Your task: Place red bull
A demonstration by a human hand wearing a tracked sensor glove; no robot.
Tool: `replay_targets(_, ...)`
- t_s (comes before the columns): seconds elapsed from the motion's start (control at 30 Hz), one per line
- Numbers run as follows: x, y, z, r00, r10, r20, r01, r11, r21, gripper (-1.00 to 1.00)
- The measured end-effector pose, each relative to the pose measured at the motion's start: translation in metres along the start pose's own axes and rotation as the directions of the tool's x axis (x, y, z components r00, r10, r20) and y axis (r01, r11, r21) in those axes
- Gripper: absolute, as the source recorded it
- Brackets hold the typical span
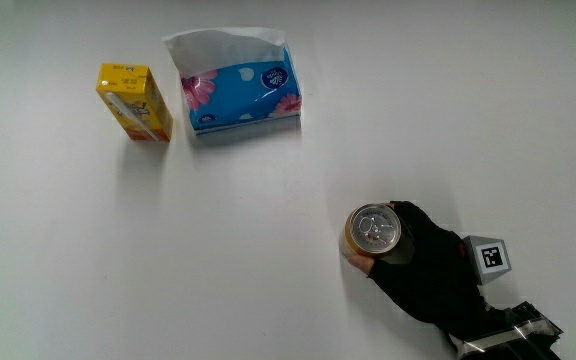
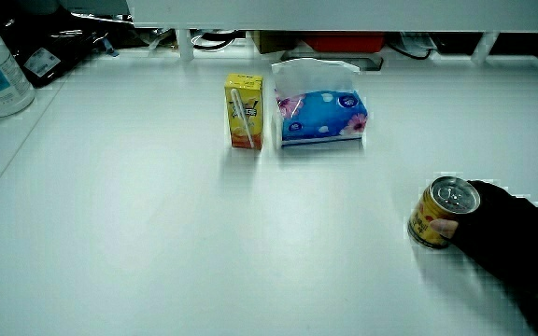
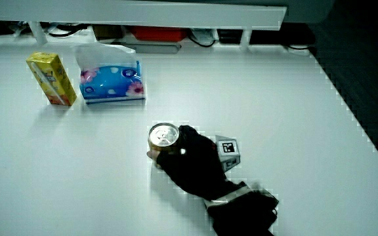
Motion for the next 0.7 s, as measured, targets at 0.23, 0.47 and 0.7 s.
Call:
replay_targets(0.23, 0.0013, -0.0008, -0.0008, 1.0, -0.023, -0.004, 0.023, 0.9997, 0.001, -0.17)
replay_targets(0.47, 0.004, -0.0004, -0.0001, 0.999, -0.031, 0.011, 0.031, 0.9995, -0.006, -0.46)
replay_targets(0.7, 0.0007, 0.0027, 0.0027, 0.998, -0.063, 0.011, 0.064, 0.9955, -0.071, -0.75)
